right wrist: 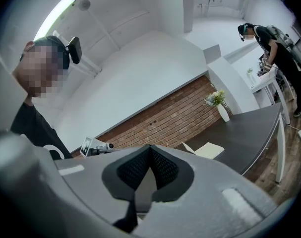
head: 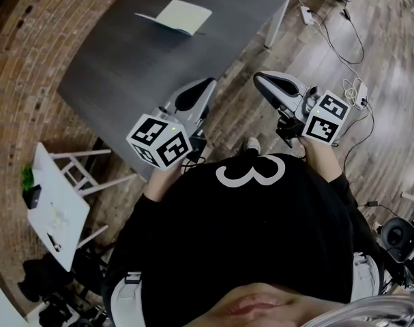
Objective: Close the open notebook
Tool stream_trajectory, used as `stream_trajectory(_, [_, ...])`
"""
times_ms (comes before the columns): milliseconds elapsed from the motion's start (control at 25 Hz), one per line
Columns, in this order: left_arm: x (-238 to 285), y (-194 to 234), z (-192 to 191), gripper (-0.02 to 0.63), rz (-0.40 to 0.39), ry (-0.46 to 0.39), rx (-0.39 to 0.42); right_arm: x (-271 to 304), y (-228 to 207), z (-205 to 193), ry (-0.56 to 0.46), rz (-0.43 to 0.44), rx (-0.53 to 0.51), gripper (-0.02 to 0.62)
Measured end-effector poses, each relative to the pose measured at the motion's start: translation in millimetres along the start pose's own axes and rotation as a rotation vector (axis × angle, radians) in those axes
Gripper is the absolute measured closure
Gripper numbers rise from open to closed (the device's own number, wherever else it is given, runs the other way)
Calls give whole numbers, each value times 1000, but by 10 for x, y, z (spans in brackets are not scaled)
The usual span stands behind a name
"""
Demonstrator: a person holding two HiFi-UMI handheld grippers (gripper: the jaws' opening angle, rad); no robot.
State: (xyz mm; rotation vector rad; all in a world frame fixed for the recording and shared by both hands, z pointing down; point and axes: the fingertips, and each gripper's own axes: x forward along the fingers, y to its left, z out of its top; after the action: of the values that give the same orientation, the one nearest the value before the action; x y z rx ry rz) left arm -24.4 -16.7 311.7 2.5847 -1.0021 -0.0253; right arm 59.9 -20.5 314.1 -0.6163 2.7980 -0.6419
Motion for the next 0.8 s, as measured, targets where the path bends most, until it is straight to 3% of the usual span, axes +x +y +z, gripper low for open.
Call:
stream_trajectory(240, [714,67,154,589,40,-10,32,-28,-515,378,25,58,-34,594])
stream_trajectory(440, [996,72,299,589,71,-28,67,-60,-809,561,34,79,-48,594])
stream_trajectory(800, [1116,571,205,589,174,-41,-10,54,-1291,483,91,90,7,594])
